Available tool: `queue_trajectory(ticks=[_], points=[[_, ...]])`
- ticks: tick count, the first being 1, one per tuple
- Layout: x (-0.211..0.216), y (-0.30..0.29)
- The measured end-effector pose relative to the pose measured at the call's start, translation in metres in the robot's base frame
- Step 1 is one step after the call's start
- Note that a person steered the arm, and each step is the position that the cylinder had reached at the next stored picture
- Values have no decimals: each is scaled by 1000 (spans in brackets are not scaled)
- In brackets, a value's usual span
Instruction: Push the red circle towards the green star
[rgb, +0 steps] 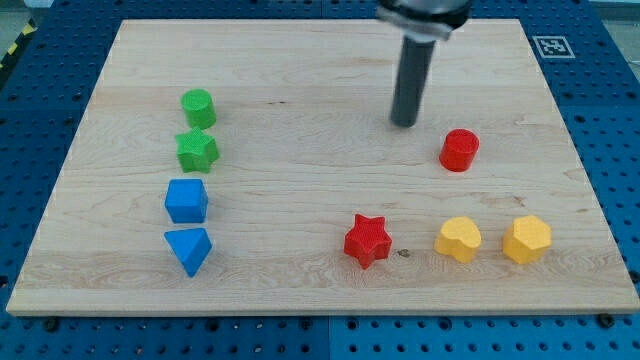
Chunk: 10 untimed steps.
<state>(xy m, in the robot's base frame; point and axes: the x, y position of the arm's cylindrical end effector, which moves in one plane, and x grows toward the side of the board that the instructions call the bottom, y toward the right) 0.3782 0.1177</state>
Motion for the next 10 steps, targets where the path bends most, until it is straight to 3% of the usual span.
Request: queue_trajectory(ticks=[1, 2, 5, 10], points=[[0, 72], [39, 96], [74, 47], [74, -79]])
